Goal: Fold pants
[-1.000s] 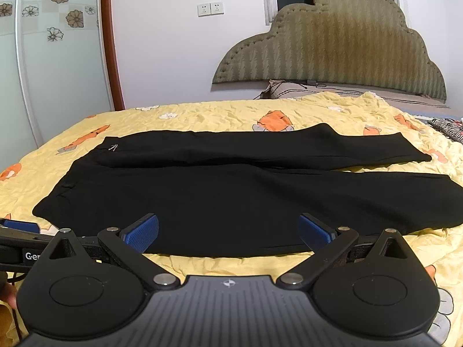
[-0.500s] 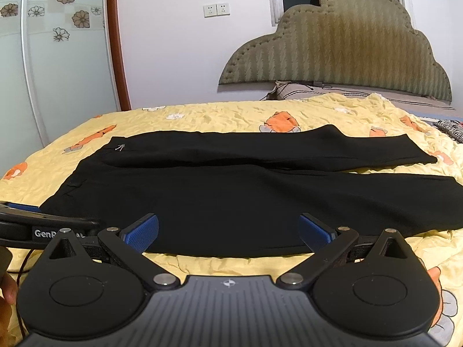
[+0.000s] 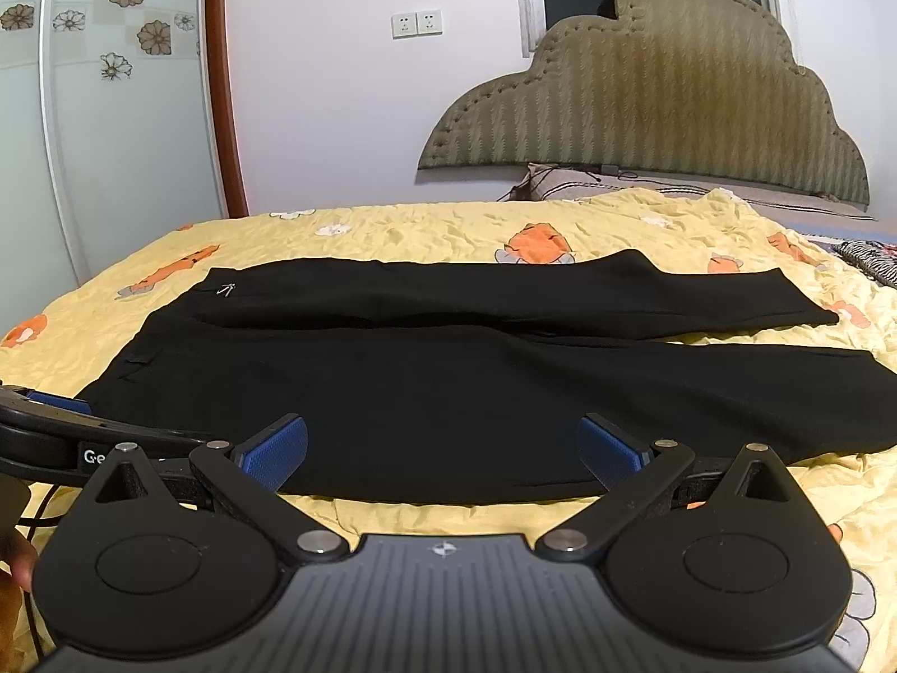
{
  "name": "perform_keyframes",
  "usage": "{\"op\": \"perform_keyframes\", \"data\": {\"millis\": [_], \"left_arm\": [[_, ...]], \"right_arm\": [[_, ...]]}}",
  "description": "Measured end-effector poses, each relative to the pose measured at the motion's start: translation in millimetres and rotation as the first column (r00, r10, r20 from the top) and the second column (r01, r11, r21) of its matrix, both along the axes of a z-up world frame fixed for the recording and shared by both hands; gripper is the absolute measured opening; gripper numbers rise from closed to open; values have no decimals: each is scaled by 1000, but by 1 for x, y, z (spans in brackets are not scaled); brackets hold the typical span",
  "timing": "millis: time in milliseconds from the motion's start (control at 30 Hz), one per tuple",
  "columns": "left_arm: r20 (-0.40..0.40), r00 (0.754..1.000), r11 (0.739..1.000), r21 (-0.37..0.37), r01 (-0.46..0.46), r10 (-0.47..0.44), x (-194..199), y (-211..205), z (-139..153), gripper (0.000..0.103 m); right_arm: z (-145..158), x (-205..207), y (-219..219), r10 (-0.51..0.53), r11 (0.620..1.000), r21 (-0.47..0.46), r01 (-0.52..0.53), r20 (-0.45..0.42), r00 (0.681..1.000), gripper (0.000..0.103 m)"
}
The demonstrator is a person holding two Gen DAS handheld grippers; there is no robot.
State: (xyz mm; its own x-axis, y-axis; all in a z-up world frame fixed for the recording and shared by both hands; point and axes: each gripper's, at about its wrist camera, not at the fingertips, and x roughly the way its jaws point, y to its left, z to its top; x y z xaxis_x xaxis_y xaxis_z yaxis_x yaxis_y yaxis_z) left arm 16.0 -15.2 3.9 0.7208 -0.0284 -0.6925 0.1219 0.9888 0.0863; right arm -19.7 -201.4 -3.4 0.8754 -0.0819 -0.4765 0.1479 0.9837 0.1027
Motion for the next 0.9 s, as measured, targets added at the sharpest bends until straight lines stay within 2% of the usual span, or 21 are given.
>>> {"op": "perform_keyframes", "data": {"millis": [100, 367, 567, 733, 900], "left_arm": [[-2, 1000, 1000, -12, -13, 13, 2, 3, 0, 101], [6, 999, 999, 17, -33, 33, 5, 5, 1, 102], [1, 999, 999, 32, -36, 36, 10, 7, -1, 102], [-8, 999, 999, 19, -39, 40, 18, 8, -3, 102], [-11, 999, 999, 27, -36, 36, 26, 8, -5, 102]], "right_arm": [[1, 0, -2, -2, 1000, 2, 2, 6, 1000, 103], [2, 0, -4, 12, 1000, 9, -12, 23, 1000, 103], [-2, 4, -15, 29, 996, 81, -29, 3, 1000, 103], [2, 6, -10, 31, 999, 25, -32, 32, 999, 103], [0, 16, -9, 49, 999, 19, -49, 9, 999, 103]]}}
